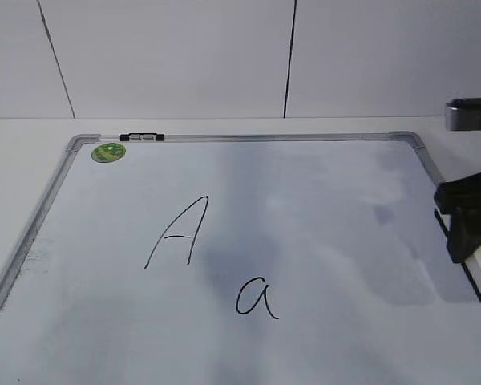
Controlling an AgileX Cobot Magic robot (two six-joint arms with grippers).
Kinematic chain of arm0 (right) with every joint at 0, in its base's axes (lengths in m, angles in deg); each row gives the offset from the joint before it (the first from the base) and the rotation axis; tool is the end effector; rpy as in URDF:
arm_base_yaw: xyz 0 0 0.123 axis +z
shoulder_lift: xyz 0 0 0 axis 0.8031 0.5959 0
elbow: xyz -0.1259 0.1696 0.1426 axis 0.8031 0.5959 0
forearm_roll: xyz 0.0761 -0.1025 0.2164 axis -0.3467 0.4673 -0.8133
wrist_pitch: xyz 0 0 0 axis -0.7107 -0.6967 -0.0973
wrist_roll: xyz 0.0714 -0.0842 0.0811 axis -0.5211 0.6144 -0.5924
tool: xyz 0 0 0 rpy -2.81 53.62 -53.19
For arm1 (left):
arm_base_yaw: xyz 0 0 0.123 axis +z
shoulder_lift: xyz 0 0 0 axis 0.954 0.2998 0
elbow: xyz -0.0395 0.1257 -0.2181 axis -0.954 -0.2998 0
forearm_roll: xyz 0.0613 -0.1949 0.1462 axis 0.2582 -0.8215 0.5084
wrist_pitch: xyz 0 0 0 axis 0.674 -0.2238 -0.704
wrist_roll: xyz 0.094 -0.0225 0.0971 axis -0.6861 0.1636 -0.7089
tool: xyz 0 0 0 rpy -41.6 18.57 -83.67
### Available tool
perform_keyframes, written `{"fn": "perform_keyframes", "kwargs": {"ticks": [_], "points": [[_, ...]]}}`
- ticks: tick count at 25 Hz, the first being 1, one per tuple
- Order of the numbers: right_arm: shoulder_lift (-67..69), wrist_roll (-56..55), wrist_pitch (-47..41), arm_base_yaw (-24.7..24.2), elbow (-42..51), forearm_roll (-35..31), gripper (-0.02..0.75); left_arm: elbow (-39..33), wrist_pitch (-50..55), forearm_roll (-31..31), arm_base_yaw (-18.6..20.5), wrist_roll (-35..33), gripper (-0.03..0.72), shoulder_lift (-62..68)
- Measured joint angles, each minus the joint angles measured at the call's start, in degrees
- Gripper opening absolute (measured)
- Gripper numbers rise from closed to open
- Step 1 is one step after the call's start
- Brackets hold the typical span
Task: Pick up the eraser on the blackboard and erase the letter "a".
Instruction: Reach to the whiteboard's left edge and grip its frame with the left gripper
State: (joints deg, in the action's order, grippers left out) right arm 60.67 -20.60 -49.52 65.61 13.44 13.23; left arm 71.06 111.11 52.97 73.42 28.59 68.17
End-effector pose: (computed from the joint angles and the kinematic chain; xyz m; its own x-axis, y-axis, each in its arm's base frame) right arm 0.2656 0.0492 0.1768 -0.9979 -0.0342 -0.0542 -0.0315 0.9983 -0.0494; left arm 0.0640 -0.0029 0.2523 -0.4976 0.0088 -0.8673 0.0182 0.9998 -0.0003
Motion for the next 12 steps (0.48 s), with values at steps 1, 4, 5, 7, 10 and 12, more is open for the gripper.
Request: {"fn": "perform_keyframes", "kwargs": {"ticks": [1,4,5,7,10,12], "points": [[0.0,0.0,-0.43,1.58,-1.13,0.0,0.549,0.0,0.0,0.0,0.0,0.0,0.235,0.0],[0.0,0.09,-1.53,5.25,-4.79,0.37,0.549,0.0,0.0,0.0,0.0,0.0,0.235,0.0],[0.0,0.09,-1.75,6.11,-6.18,0.37,0.549,0.0,0.0,0.0,0.0,0.0,0.235,0.0],[0.0,0.09,-2.09,7.21,-8.67,0.37,0.549,0.0,0.0,0.0,0.0,0.0,0.235,0.0],[0.95,0.21,-2.18,8.3,-12.25,0.37,0.549,0.0,0.0,0.0,0.0,0.0,0.235,0.0],[2.33,0.59,-2.18,9.14,-14.09,0.25,0.549,0.0,0.0,0.0,0.0,0.0,0.235,0.0]]}}
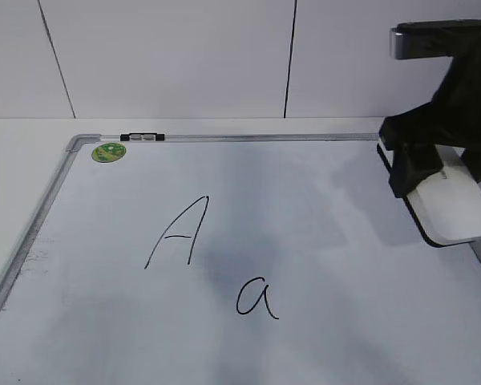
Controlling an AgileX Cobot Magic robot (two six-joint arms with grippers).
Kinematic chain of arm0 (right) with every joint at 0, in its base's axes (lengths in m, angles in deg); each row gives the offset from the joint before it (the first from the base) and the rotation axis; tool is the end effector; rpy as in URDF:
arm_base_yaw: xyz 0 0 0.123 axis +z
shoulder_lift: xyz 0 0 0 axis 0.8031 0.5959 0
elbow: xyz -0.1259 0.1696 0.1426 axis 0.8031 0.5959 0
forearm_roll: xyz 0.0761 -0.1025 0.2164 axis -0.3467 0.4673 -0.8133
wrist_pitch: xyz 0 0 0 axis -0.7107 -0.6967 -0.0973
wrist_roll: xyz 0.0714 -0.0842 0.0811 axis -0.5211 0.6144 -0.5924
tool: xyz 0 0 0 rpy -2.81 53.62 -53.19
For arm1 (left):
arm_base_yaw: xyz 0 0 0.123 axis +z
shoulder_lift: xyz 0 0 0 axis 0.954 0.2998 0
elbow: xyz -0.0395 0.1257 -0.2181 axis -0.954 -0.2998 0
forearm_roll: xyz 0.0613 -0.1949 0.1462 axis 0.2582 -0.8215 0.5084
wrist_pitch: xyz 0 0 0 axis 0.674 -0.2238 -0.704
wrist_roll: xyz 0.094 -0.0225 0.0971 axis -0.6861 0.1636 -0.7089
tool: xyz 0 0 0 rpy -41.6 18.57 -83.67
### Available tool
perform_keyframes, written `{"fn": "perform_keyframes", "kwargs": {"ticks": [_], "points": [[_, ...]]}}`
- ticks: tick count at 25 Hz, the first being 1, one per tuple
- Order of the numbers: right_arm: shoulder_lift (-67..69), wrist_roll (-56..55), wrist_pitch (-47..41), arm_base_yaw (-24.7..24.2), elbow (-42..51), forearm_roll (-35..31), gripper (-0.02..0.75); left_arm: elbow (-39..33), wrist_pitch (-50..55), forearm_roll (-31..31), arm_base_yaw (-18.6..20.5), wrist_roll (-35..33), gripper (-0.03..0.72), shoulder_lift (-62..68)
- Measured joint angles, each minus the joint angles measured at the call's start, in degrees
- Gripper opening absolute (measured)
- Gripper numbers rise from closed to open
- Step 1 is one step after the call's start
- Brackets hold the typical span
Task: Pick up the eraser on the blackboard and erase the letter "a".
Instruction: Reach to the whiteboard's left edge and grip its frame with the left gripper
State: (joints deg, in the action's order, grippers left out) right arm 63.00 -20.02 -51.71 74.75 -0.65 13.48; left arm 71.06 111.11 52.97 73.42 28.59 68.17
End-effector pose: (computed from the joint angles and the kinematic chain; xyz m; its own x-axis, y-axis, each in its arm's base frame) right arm 0.2926 0.1049 0.2296 -0.9567 -0.1932 -0.2175 -0.1923 0.9810 -0.0256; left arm 0.0640 -0.0029 0.2523 -0.4976 0.0088 -0.8673 0.0182 0.9998 -0.0003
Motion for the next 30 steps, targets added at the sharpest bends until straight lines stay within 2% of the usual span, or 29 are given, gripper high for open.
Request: {"fn": "perform_keyframes", "kwargs": {"ticks": [17,30], "points": [[13.86,2.18,-0.24,11.49,-11.33,-1.04,0.549,0.0,0.0,0.0,0.0,0.0,0.235,0.0],[14.19,2.2,-0.24,11.74,-11.55,-1.15,0.549,0.36,-0.78,-0.34,0.0,0.0,0.235,0.0]]}}
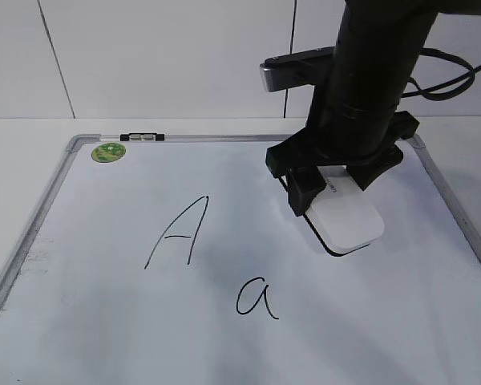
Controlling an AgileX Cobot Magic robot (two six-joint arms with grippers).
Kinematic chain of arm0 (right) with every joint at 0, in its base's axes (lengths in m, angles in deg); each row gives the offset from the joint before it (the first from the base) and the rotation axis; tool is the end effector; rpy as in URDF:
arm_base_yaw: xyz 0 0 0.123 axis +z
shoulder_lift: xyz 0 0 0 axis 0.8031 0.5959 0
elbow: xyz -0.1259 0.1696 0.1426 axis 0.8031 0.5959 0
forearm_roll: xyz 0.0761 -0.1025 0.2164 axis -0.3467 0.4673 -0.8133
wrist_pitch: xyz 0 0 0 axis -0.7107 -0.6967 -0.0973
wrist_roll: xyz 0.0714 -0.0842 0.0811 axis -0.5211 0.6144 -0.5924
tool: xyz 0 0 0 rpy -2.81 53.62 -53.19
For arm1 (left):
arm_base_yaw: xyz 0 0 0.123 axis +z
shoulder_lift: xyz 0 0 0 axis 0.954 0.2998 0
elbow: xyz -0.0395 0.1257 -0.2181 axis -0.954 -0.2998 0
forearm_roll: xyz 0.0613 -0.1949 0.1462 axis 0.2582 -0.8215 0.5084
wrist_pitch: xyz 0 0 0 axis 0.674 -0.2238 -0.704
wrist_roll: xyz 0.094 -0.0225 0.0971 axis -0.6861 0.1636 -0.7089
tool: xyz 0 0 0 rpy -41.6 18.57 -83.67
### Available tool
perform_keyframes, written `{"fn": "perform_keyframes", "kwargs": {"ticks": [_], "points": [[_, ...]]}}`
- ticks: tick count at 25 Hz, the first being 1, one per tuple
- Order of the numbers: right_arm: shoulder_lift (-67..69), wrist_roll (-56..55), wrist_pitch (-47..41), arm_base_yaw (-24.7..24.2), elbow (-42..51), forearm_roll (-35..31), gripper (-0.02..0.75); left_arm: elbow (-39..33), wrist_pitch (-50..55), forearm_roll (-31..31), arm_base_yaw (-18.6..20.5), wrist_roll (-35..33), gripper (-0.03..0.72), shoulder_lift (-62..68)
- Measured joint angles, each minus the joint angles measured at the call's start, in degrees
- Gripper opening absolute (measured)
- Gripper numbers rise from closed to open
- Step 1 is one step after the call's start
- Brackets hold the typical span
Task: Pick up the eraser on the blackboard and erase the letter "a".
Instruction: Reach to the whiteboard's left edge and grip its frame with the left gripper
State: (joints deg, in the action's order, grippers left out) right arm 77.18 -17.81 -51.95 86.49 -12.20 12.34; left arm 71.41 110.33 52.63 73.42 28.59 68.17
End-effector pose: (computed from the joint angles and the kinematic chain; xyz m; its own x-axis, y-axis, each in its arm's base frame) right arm 0.3085 0.1935 0.2014 -0.8933 -0.4181 -0.1650 -0.4205 0.9070 -0.0217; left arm 0.0644 -0.0036 0.2558 -0.4804 0.0059 -0.8771 0.0211 0.9998 -0.0049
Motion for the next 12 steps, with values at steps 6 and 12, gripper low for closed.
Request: {"fn": "perform_keyframes", "kwargs": {"ticks": [6,12], "points": [[0.0,0.0,0.0,0.0,0.0,0.0,0.549,3.41,-4.39,-4.05,0.0,0.12,0.237,0.85],[0.0,0.1,0.0,0.0,0.0,0.0,0.549,9.23,-11.1,-4.62,0.0,0.12,0.239,9.01]]}}
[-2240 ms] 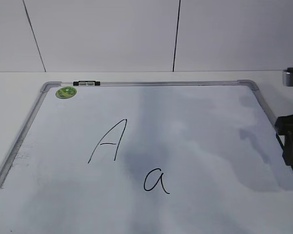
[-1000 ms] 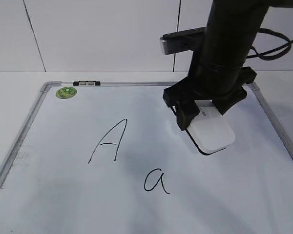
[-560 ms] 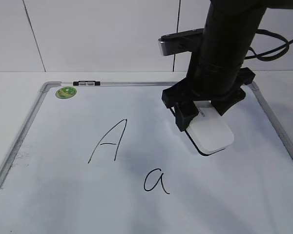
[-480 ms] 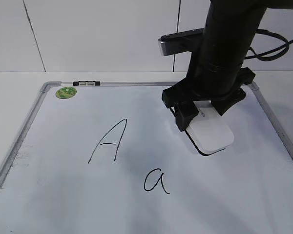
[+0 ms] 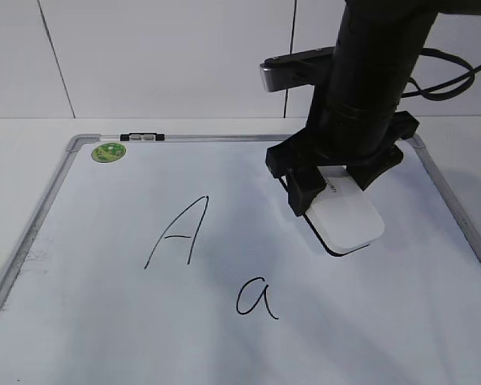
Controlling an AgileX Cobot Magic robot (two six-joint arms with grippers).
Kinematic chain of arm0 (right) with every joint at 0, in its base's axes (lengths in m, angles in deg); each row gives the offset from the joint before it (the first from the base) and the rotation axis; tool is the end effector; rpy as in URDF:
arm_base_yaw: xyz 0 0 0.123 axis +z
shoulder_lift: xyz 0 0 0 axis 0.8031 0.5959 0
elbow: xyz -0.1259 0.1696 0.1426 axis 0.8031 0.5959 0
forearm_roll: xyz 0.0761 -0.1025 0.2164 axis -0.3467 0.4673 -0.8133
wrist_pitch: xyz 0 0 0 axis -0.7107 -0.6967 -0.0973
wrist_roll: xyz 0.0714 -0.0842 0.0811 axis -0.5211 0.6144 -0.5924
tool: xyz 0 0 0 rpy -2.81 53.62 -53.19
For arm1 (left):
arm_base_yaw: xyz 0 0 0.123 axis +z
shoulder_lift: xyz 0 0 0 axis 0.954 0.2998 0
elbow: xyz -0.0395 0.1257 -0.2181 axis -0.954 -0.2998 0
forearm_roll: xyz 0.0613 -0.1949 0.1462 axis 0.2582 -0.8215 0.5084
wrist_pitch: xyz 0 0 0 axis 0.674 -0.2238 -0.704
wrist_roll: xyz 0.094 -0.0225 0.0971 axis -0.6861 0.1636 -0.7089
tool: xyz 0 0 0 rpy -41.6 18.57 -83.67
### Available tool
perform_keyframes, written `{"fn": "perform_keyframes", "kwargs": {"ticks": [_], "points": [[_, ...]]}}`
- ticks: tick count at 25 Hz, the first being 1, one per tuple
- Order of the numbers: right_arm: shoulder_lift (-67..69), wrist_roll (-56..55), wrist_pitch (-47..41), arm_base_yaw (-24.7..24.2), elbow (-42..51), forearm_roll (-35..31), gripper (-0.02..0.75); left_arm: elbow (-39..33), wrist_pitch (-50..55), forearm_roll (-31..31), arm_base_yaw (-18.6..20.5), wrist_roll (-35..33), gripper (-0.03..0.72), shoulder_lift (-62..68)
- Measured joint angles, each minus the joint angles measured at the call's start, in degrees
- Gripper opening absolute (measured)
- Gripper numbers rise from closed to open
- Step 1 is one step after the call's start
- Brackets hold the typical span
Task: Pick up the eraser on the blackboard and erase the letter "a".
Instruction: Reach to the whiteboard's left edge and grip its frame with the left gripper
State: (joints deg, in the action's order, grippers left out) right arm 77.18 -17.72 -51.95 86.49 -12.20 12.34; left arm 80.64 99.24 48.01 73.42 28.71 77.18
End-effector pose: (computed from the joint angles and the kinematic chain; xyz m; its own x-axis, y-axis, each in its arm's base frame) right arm 0.3085 0.1935 0.2014 -0.8926 -0.4195 -0.1650 -0.4219 0.9064 -0.0219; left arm 0.0837 -0.0114 0.3208 -0.2993 -0.0500 -0.9528 0.0600 0.9957 -0.0711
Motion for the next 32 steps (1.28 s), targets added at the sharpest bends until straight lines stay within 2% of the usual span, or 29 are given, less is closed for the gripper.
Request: {"fn": "perform_keyframes", "kwargs": {"ticks": [8,16,21,32], "points": [[0.0,0.0,0.0,0.0,0.0,0.0,0.549,12.27,-3.84,-1.96,-0.65,0.02,0.239,18.17],[0.0,0.0,0.0,0.0,0.0,0.0,0.549,22.47,2.87,-7.53,-1.28,0.12,0.239,39.37],[0.1,0.0,0.0,0.0,0.0,0.0,0.549,23.77,6.85,-9.93,-1.28,0.12,0.239,51.38],[0.1,0.0,0.0,0.0,0.0,0.0,0.549,24.21,5.37,-9.31,-1.28,-0.7,0.238,70.09]]}}
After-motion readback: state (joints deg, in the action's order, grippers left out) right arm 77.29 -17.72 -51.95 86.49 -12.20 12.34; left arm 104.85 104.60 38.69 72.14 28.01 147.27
